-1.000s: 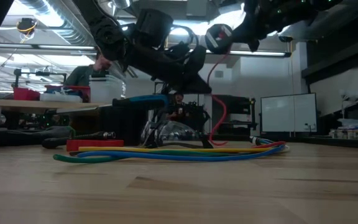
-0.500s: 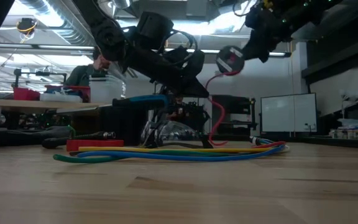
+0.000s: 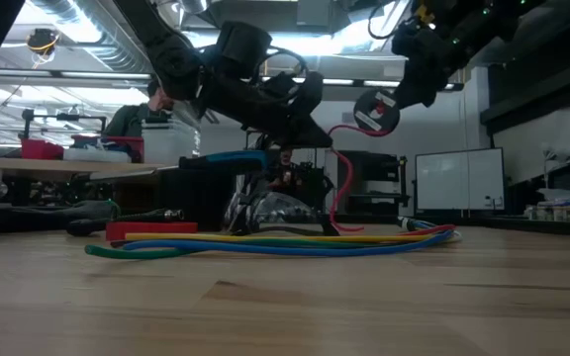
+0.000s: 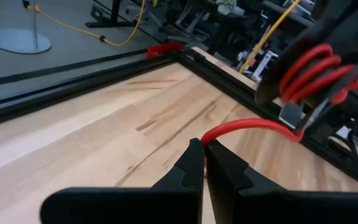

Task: Coil cords
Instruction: Coil the red wire on the spool

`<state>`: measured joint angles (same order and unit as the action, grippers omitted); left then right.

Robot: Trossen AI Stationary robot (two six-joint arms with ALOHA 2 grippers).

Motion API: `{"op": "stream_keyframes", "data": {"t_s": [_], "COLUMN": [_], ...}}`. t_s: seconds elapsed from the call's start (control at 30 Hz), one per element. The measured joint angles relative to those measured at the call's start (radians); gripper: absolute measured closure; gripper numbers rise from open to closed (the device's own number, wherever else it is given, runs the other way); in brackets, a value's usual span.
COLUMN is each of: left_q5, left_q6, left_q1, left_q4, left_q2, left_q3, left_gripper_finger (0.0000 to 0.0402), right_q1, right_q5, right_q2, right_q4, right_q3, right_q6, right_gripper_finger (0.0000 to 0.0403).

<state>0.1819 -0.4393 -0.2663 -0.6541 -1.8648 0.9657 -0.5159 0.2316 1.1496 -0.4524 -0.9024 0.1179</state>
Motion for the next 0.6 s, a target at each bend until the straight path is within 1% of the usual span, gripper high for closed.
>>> {"op": "stream_keyframes", "data": {"t_s": [0.17, 0.27, 0.43, 0.6], "left_q5": [-0.005, -0.034, -0.052, -0.123], "left_q6": [-0.029, -0.032, -0.035, -0.104], "left_q1": [-0.02, -0.035, -0.06, -0.082], "left_q4": [-0.001, -0.016, -0.021, -0.046], "left_q2": [0.0, 0.0, 0.0, 0.0], "left_q3": [0.0, 0.0, 0.0, 0.0], "left_gripper_finger": [0.0401, 0.0401, 0.0401, 0.0401], "right_q1": [0.0, 0.0, 0.0, 0.0], "right_q5": [-0.004, -0.004, -0.004, -0.004], "right_q2": [0.025, 0.048, 0.088, 0.128], "right_q4": [0.001, -0.001, -0.006, -0.004], "right_q3": [0.0, 0.0, 0.0, 0.0], "right_q6": [0.016, 0.019, 0.019, 0.018], "right_gripper_finger": [0.0402, 0.0402, 0.0402, 0.0402]}}
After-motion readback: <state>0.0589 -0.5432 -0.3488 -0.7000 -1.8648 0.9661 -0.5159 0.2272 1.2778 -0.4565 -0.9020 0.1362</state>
